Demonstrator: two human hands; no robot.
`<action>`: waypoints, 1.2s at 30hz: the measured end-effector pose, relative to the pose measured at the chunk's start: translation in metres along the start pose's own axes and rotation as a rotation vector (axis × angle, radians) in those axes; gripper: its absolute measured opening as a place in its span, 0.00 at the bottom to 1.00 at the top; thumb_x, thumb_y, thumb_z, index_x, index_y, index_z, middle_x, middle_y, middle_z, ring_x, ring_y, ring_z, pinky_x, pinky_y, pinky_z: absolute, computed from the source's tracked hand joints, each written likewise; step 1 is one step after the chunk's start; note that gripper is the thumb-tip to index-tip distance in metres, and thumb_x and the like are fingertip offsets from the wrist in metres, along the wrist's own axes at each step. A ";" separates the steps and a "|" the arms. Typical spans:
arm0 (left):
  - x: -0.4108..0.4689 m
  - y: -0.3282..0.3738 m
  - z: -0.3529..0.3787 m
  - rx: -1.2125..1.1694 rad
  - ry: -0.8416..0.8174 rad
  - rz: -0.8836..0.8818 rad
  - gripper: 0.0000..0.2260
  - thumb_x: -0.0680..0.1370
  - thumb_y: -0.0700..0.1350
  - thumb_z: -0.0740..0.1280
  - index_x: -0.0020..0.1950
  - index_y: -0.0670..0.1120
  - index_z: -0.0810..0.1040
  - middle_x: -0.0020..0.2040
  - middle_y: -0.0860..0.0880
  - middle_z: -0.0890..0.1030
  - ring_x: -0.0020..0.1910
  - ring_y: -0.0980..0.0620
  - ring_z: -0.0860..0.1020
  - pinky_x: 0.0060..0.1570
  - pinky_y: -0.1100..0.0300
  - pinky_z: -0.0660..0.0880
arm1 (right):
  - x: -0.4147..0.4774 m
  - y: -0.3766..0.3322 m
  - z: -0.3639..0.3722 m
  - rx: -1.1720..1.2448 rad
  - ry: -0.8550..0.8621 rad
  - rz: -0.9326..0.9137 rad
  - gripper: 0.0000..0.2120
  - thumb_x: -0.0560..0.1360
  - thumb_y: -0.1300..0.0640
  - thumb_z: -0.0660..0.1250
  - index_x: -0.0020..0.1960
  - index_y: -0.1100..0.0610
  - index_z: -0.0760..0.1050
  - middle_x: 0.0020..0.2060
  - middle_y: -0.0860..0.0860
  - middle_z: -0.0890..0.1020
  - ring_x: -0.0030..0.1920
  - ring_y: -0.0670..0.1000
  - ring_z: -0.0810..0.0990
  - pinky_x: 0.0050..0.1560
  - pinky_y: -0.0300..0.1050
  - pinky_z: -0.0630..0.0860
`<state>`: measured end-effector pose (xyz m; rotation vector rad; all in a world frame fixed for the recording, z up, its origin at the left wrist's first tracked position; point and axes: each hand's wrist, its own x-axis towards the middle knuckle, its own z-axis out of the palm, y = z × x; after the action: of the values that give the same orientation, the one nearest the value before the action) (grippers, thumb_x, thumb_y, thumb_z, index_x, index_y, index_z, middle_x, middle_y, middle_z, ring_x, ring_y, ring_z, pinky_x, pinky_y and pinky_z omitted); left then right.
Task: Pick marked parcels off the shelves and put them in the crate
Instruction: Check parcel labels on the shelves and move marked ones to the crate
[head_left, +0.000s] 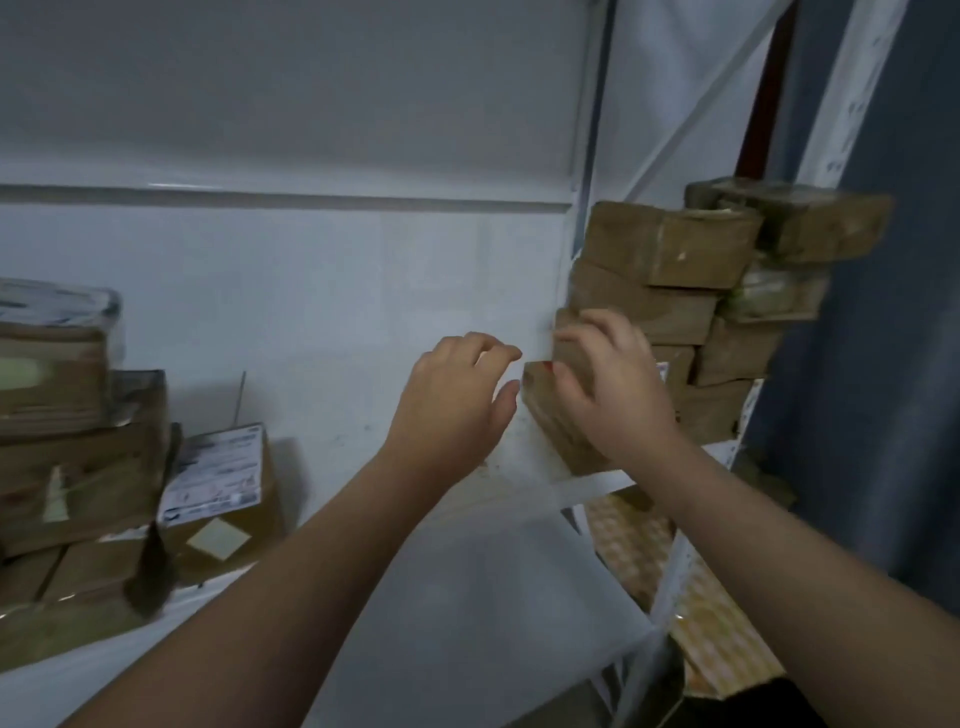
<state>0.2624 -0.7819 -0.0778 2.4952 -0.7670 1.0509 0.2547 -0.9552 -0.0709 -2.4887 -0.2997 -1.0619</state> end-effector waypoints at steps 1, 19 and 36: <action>0.013 0.011 0.006 -0.030 -0.005 -0.002 0.13 0.78 0.47 0.63 0.61 0.45 0.78 0.57 0.46 0.79 0.56 0.45 0.76 0.55 0.51 0.72 | 0.003 0.012 -0.014 -0.026 0.025 0.009 0.14 0.75 0.58 0.67 0.60 0.57 0.76 0.65 0.56 0.72 0.66 0.57 0.67 0.65 0.54 0.65; 0.217 0.094 0.086 -0.152 -0.185 -0.143 0.34 0.74 0.59 0.68 0.76 0.56 0.55 0.72 0.41 0.64 0.61 0.40 0.74 0.57 0.50 0.72 | 0.069 0.136 -0.098 0.284 0.017 0.212 0.29 0.76 0.56 0.66 0.74 0.53 0.59 0.70 0.51 0.66 0.69 0.48 0.66 0.66 0.39 0.63; 0.141 0.116 0.086 -0.751 0.283 -0.141 0.19 0.77 0.37 0.65 0.62 0.55 0.66 0.66 0.50 0.69 0.63 0.61 0.70 0.61 0.64 0.72 | 0.057 0.122 -0.090 0.692 0.125 0.280 0.37 0.71 0.34 0.65 0.74 0.49 0.58 0.69 0.47 0.68 0.68 0.46 0.68 0.67 0.53 0.69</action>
<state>0.3238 -0.9658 -0.0227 1.6972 -0.7130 0.8332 0.2793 -1.1027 -0.0095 -1.7765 -0.2222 -0.8134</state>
